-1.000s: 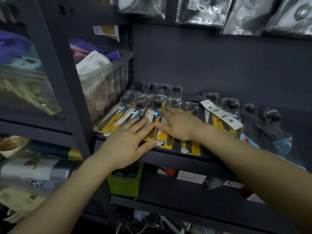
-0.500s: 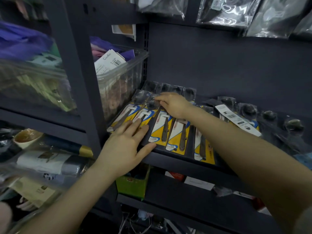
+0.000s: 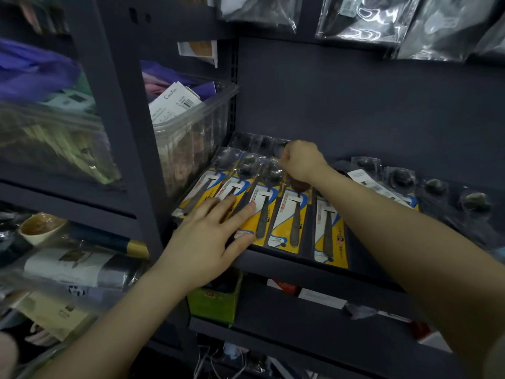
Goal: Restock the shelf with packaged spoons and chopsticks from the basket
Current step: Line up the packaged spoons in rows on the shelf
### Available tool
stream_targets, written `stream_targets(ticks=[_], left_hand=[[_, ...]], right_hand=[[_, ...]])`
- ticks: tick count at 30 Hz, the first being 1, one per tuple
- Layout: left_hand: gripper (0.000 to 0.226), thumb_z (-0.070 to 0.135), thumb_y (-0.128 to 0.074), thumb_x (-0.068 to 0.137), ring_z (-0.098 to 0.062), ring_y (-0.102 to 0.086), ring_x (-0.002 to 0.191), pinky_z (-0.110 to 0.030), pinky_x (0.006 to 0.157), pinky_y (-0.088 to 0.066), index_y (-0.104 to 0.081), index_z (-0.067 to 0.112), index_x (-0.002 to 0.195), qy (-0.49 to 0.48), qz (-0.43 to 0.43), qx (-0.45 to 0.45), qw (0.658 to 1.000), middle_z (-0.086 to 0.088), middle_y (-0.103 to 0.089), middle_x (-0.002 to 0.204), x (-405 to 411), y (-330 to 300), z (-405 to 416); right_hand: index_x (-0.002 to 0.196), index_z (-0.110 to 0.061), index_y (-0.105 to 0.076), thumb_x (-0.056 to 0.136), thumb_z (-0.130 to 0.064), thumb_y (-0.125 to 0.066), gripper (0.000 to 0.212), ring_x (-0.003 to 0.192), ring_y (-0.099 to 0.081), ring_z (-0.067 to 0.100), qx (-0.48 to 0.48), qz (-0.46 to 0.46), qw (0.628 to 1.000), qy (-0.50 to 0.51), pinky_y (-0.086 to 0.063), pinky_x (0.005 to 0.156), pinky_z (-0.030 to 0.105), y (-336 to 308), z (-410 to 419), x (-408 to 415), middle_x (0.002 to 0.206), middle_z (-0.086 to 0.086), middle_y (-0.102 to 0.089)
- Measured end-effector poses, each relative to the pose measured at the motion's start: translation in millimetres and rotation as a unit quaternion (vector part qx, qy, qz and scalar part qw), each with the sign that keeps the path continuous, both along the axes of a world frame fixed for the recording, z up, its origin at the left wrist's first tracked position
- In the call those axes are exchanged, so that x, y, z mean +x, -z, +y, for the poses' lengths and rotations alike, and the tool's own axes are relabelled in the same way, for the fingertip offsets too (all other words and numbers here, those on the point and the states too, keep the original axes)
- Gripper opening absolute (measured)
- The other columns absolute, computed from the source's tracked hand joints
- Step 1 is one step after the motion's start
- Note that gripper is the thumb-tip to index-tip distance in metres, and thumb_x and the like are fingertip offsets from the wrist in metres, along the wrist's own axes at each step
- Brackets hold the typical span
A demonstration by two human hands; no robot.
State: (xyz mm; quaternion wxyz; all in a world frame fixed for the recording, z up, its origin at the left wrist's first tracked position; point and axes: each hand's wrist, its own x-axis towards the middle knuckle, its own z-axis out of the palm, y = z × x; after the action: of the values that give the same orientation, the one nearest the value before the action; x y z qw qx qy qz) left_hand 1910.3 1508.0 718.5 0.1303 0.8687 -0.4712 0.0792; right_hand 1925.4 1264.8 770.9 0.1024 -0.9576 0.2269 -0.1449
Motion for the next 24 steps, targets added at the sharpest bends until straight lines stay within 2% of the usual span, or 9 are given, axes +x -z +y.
stream_targets(ticks=[1, 4, 7, 9, 12, 15, 18, 22, 24], left_hand=[[0.071, 0.066, 0.002, 0.084, -0.030, -0.041, 0.130, -0.045, 0.104, -0.037, -0.035, 0.039, 0.138, 0.004, -0.005, 0.004, 1.000, -0.004, -0.044, 0.144, 0, -1, 0], [0.059, 0.055, -0.012, 0.092, -0.034, -0.051, 0.120, -0.048, 0.096, -0.045, -0.051, 0.031, 0.128, 0.002, 0.002, 0.013, 1.000, -0.008, -0.054, 0.135, 1, -4, 0], [0.059, 0.046, -0.018, 0.085, -0.031, -0.044, 0.127, -0.049, 0.101, -0.042, -0.053, 0.025, 0.129, 0.001, 0.010, -0.009, 1.000, -0.007, -0.049, 0.140, 1, -6, -2], [0.061, 0.045, -0.020, 0.085, -0.029, -0.043, 0.128, -0.046, 0.104, -0.039, -0.050, 0.020, 0.131, 0.014, 0.006, -0.024, 1.000, -0.006, -0.047, 0.141, 0, -7, -6], [0.065, 0.059, -0.017, 0.086, -0.025, -0.040, 0.133, -0.042, 0.109, -0.033, -0.040, 0.026, 0.137, 0.057, -0.001, -0.005, 0.998, -0.002, -0.044, 0.144, -5, -7, -16], [0.073, 0.068, -0.005, 0.082, -0.028, -0.042, 0.132, -0.045, 0.105, -0.034, -0.041, 0.034, 0.135, 0.086, -0.017, 0.019, 0.996, -0.003, -0.044, 0.144, -11, -8, -28], [0.082, 0.074, 0.001, 0.075, -0.027, -0.036, 0.136, -0.044, 0.108, -0.030, -0.043, 0.038, 0.133, 0.097, 0.000, 0.023, 0.995, 0.000, -0.039, 0.148, -10, -8, -32], [0.070, 0.070, -0.018, 0.080, -0.027, -0.039, 0.134, -0.046, 0.105, -0.034, -0.051, 0.032, 0.129, 0.100, 0.026, 0.000, 0.995, -0.001, -0.045, 0.144, -8, -8, -30], [0.073, 0.070, -0.017, 0.079, -0.025, -0.035, 0.136, -0.045, 0.107, -0.033, -0.050, 0.031, 0.130, 0.099, 0.035, -0.003, 0.994, 0.001, -0.042, 0.146, -8, -8, -29]], right_hand=[[0.068, -0.007, -0.054, 0.091, -0.017, -0.048, 0.025, 0.103, -0.056, 0.039, -0.009, -0.004, 1.000, 0.006, -0.045, 0.079, 0.036, 0, 0, -1, 0.103, 0.022, -0.064], [0.094, -0.001, -0.062, 0.094, -0.016, -0.045, 0.023, 0.102, -0.057, 0.037, -0.013, 0.000, 1.000, -0.012, -0.047, 0.082, 0.037, -1, -3, -2, 0.106, 0.021, -0.065], [0.105, -0.003, -0.063, 0.096, -0.021, -0.045, 0.027, 0.104, -0.058, 0.031, 0.056, 0.002, 0.997, -0.047, -0.042, 0.081, 0.030, -5, -9, -13, 0.111, 0.016, -0.066], [0.110, -0.003, -0.063, 0.096, -0.021, -0.045, 0.029, 0.107, -0.057, 0.031, 0.075, -0.005, 0.996, -0.043, -0.040, 0.081, 0.030, -9, -17, -24, 0.115, 0.016, -0.064], [0.110, -0.003, -0.066, 0.094, -0.018, -0.049, 0.028, 0.108, -0.057, 0.029, 0.073, 0.026, 0.996, -0.035, -0.042, 0.086, 0.030, -6, -26, -38, 0.116, 0.014, -0.065], [0.103, -0.002, -0.067, 0.092, -0.019, -0.053, 0.024, 0.100, -0.058, 0.024, 0.098, 0.014, 0.995, -0.032, -0.038, 0.078, 0.025, -3, -28, -36, 0.111, 0.014, -0.067], [0.101, 0.003, -0.064, 0.094, -0.017, -0.049, 0.026, 0.100, -0.058, 0.029, 0.105, 0.015, 0.994, -0.023, -0.039, 0.077, 0.028, -2, -28, -33, 0.108, 0.018, -0.066], [0.095, -0.002, -0.060, 0.095, -0.018, -0.045, 0.022, 0.102, -0.057, 0.031, 0.101, 0.031, 0.994, -0.020, -0.039, 0.078, 0.030, 1, -33, -35, 0.106, 0.017, -0.063], [0.089, -0.006, -0.059, 0.094, -0.018, -0.047, 0.018, 0.101, -0.058, 0.030, 0.111, 0.020, 0.993, -0.023, -0.040, 0.080, 0.031, 3, -34, -34, 0.102, 0.015, -0.063]])
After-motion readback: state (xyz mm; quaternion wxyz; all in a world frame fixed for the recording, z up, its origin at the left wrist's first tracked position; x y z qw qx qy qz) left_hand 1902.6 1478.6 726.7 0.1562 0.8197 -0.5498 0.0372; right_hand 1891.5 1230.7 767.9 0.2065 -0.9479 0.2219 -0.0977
